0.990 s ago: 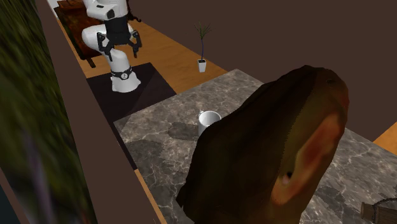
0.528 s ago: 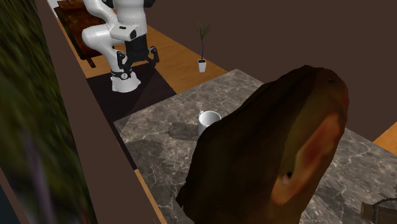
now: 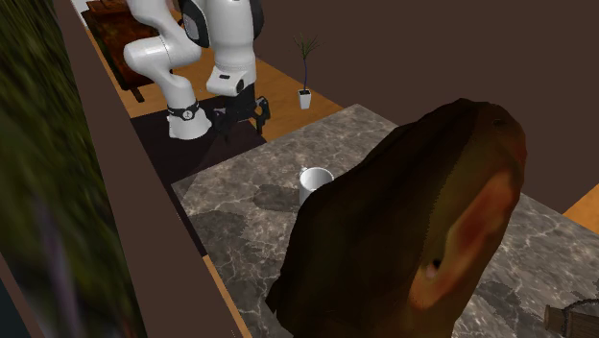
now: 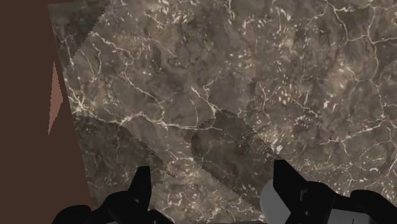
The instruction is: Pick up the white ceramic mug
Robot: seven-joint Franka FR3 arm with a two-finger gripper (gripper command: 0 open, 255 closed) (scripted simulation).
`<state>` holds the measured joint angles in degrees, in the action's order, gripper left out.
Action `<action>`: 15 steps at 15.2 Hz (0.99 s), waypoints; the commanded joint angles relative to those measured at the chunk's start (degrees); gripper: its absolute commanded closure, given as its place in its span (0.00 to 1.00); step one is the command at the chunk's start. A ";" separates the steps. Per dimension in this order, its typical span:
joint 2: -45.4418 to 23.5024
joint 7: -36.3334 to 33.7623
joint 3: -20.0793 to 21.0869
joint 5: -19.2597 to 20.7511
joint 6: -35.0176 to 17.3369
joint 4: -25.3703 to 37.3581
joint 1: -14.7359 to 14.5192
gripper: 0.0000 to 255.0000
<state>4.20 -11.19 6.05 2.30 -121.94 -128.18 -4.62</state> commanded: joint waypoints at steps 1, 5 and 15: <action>-4.58 -0.55 0.37 0.26 -1.95 2.97 -0.28 0.00; -13.01 -1.88 1.09 0.93 -4.44 9.48 -1.19 0.00; -34.54 -4.33 1.77 2.91 -5.74 31.21 -4.49 0.00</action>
<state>-28.13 -15.35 7.80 5.04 -127.42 -99.12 -8.76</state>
